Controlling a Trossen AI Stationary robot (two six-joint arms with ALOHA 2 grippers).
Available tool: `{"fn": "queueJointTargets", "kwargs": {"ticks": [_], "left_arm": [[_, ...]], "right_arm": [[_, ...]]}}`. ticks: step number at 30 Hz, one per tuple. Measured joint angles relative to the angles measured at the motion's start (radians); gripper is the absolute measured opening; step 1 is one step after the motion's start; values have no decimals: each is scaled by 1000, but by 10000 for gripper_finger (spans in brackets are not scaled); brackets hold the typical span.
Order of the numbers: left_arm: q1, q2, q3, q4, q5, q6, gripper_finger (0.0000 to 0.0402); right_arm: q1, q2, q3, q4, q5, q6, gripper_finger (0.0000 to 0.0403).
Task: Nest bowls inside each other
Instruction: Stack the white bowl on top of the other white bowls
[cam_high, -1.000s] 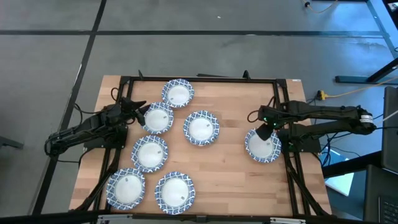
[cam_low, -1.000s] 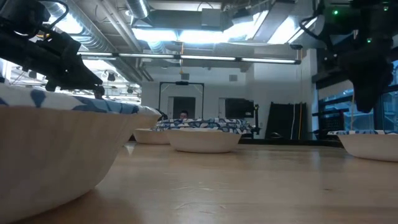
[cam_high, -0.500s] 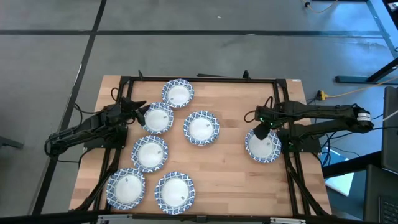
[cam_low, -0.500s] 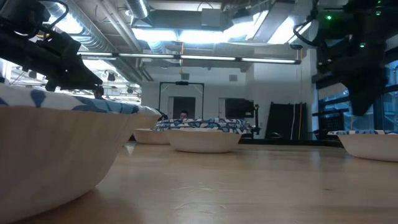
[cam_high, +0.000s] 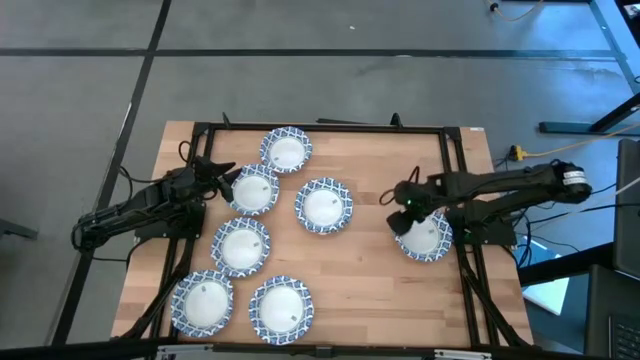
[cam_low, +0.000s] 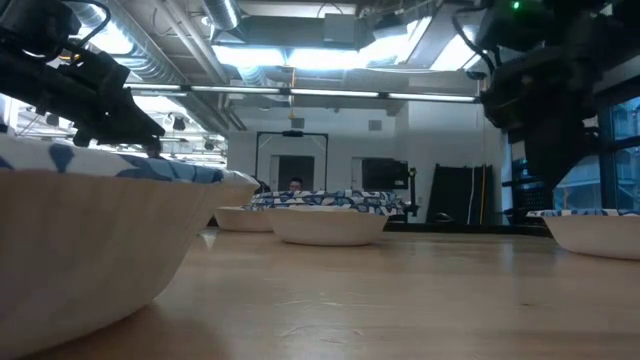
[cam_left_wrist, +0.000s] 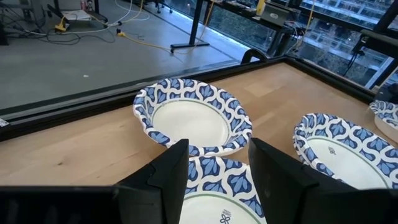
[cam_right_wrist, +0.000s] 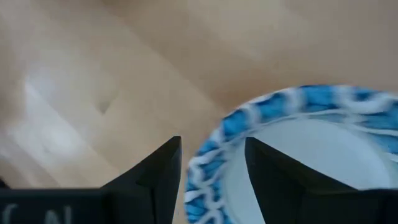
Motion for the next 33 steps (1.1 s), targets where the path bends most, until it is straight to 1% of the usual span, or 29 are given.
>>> {"fn": "queueJointTargets", "kwargs": {"ticks": [2, 6, 9, 12, 15, 19, 22, 27, 33], "left_arm": [[0, 0, 0, 0, 0, 0, 161], [0, 0, 0, 0, 0, 0, 161], [0, 0, 0, 0, 0, 0, 161], [0, 0, 0, 0, 1, -4, 161], [0, 0, 0, 0, 1, -5, 161], [0, 0, 0, 0, 1, -19, 161], [0, 0, 0, 0, 1, -25, 161], [0, 0, 0, 0, 1, -26, 161], [0, 0, 0, 0, 1, -26, 161]], "right_arm": [[48, 26, 0, 26, 20, 32, 179], [124, 79, 0, 19, 83, 109, 179], [166, 109, 3, 13, 95, 154, 179], [209, 144, 34, -12, 103, 179, 172], [247, 189, 91, -77, 147, 179, 158], [271, 255, 181, -166, 175, 171, 138], [286, 296, 220, -181, 175, 152, 127], [305, 330, 224, -180, 175, 192, 120], [334, 331, 224, -178, 175, 206, 127]]}}
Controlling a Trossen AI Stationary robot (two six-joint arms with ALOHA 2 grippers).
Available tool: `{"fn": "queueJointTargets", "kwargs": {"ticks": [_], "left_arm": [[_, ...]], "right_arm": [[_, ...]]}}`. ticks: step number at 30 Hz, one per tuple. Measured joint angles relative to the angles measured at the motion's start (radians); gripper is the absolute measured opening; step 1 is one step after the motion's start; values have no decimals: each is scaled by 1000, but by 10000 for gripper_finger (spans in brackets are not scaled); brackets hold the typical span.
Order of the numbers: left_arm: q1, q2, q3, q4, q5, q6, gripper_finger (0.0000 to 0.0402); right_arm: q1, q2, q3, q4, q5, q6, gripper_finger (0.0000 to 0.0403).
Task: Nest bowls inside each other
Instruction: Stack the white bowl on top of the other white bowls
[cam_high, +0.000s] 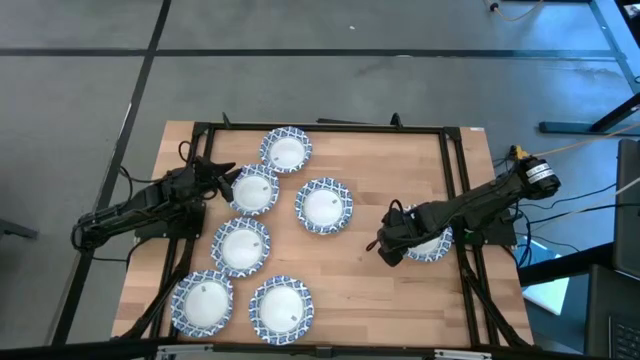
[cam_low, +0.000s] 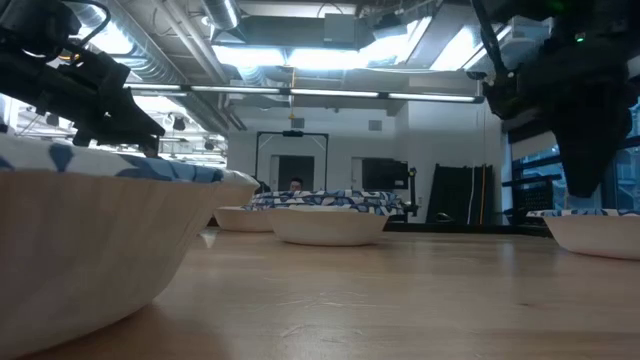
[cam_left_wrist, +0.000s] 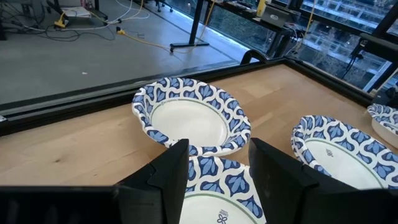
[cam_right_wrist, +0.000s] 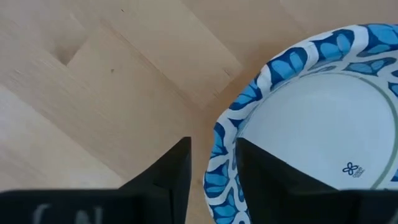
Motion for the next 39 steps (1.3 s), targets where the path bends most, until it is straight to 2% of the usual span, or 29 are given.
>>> {"fn": "queueJointTargets", "kwargs": {"ticks": [6, 13, 18, 26, 32, 39], "left_arm": [[0, 0, 0, 0, 0, 0, 161], [0, 0, 0, 0, 0, 2, 161], [0, 0, 0, 0, 0, 3, 161], [0, 0, 0, 0, 0, 3, 161], [0, 0, 0, 0, 0, 5, 161], [0, 0, 0, 0, 0, 5, 161]], "right_arm": [[3, 0, 0, 3, 0, -3, 154], [4, 0, -1, 3, -5, -15, 230], [52, 0, -1, 8, -8, -156, 264], [117, 0, -1, -118, -28, -272, 269], [183, 0, -1, -122, -106, -354, 269], [257, -2, -59, -121, -109, -371, 269]]}}
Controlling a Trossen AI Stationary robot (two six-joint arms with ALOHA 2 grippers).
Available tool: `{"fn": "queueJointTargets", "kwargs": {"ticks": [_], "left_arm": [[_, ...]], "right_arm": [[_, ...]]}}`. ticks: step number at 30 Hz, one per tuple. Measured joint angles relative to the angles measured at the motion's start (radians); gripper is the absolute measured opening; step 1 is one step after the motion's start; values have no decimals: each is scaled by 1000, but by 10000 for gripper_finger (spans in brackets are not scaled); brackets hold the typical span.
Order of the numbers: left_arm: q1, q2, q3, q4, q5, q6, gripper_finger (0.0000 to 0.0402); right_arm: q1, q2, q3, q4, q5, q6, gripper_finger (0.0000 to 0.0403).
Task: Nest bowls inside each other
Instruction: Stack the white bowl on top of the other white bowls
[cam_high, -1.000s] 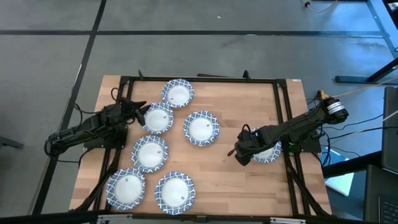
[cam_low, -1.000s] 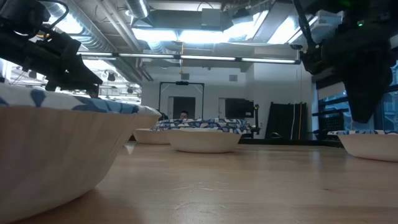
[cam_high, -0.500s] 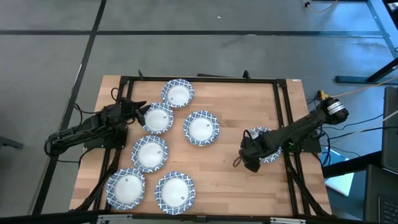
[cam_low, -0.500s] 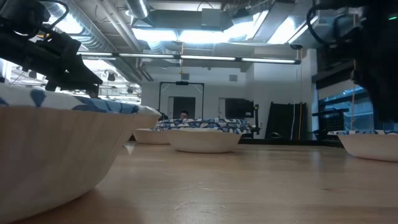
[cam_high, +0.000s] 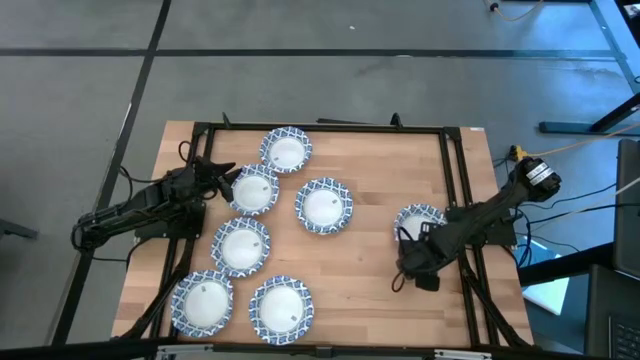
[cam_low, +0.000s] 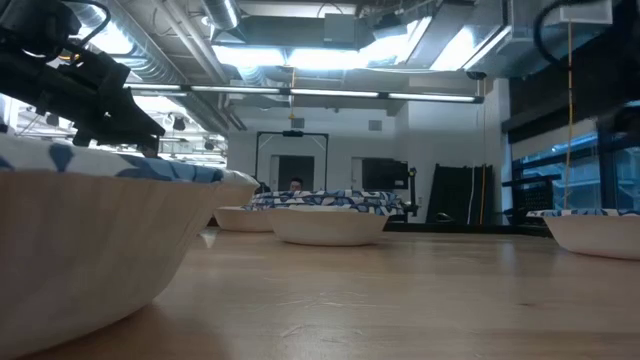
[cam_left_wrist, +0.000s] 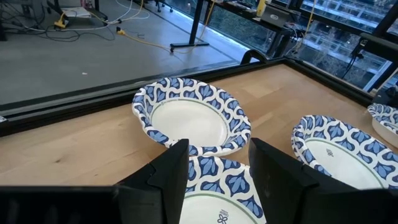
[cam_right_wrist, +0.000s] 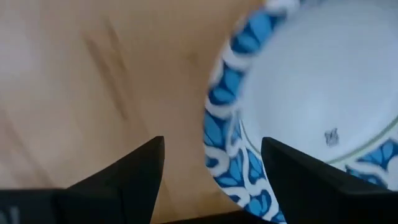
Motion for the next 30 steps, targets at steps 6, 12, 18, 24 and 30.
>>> {"fn": "queueJointTargets", "kwargs": {"ticks": [6, 12, 18, 24, 30], "left_arm": [[0, 0, 0, 0, 0, 0, 161], [0, 0, 0, 0, 0, 0, 161], [0, 0, 0, 0, -2, -1, 161], [0, 0, 0, 0, -5, -1, 161], [0, 0, 0, 0, -6, -4, 161]], "right_arm": [[8, 0, -89, 26, 0, 62, 269], [8, 0, -113, 56, -16, 76, 247], [8, 0, -113, 102, -23, 74, 164], [7, 0, -113, 106, -23, 74, 60], [-5, 0, -113, 114, -24, 47, 9]]}}
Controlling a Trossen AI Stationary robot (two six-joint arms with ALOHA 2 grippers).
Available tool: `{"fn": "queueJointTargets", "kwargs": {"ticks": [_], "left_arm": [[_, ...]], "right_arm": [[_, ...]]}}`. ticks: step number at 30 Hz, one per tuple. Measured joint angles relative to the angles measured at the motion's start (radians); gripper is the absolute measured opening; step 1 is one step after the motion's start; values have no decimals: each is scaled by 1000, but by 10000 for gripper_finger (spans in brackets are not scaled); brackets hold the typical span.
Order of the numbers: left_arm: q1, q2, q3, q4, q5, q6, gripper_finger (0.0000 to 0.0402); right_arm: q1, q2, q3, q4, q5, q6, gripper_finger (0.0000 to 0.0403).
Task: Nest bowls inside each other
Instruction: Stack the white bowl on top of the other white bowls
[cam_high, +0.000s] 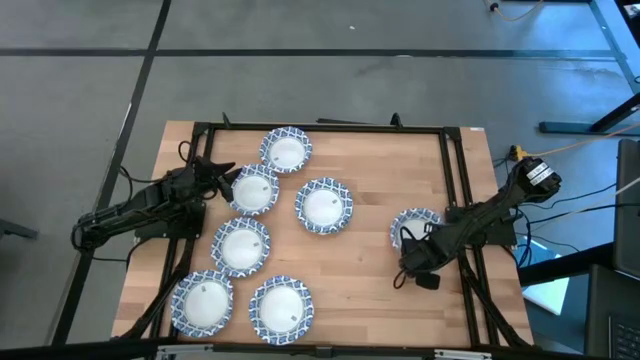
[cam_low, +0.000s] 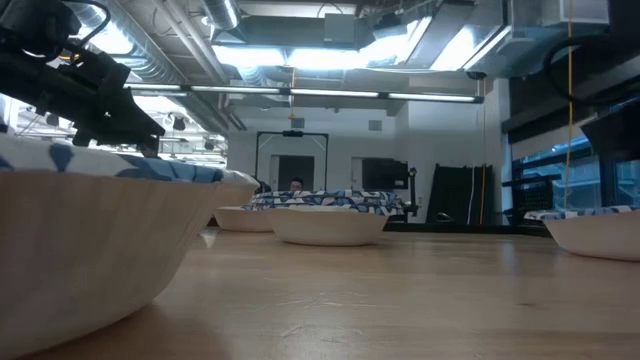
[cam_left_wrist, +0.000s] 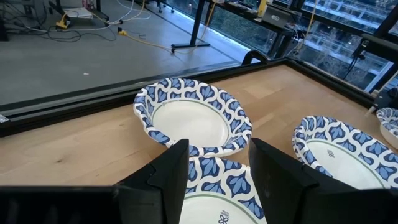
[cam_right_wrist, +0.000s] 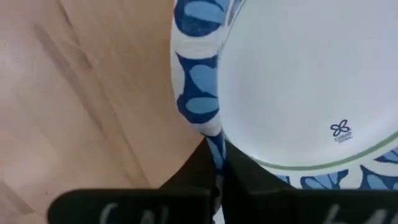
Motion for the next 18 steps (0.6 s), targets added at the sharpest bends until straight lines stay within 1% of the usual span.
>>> {"fn": "queueJointTargets", "kwargs": {"ticks": [4, 8, 13, 18], "left_arm": [[0, 0, 0, 0, -1, -1, 161], [0, 0, 0, 0, -1, -2, 161], [0, 0, 0, 0, -1, -7, 161], [0, 0, 0, 0, -1, -7, 161]], "right_arm": [[-44, 0, 0, 4, -2, -9, 18], [-99, 0, 15, 15, 4, -65, 8], [-179, 1, 73, 14, 57, -140, 10], [-261, 1, 159, -20, 87, -218, 5]]}}
